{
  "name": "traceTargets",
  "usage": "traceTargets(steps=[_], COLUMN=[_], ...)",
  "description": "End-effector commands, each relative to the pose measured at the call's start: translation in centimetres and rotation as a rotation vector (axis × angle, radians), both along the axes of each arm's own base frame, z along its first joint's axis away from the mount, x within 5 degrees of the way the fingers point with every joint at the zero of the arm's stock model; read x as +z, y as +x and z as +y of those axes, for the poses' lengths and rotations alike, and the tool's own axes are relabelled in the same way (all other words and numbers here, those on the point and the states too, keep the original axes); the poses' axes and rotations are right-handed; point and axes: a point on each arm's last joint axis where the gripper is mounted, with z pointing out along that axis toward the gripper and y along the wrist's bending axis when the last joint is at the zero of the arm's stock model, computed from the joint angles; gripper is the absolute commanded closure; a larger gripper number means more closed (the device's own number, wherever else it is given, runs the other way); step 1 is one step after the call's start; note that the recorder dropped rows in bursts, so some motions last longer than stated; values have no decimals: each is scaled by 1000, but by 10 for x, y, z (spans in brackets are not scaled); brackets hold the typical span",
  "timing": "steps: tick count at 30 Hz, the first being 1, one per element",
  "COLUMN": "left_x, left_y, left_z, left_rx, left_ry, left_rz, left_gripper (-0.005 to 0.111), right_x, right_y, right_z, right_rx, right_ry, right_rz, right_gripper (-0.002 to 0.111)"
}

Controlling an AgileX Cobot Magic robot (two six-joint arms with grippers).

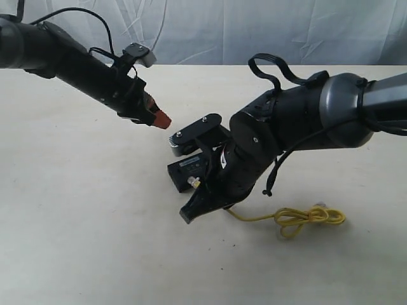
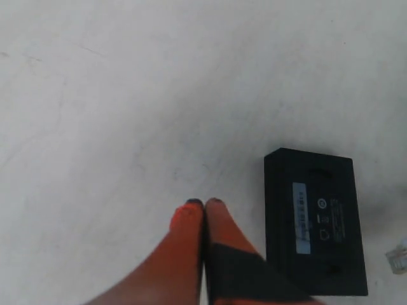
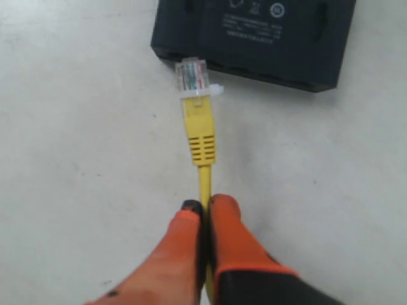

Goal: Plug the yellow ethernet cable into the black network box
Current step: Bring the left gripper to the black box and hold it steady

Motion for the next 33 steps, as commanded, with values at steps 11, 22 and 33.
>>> traceTargets(steps=[11, 22, 33], left_x=[-37, -56, -57], left_y=[-5, -11, -10], left_z=[-15, -17, -16], left_rx=[-83, -111, -111], left_ry=[-117, -153, -143], left_rz=[122, 219, 212], left_gripper=[107, 107, 107], right_x=[0, 1, -18], right_y=[-4, -2, 2], right_z=[-2, -1, 0], right_rx=[6, -52, -57], right_ry=[-24, -8, -35], right_rz=[23, 13, 11], right_gripper=[109, 109, 109])
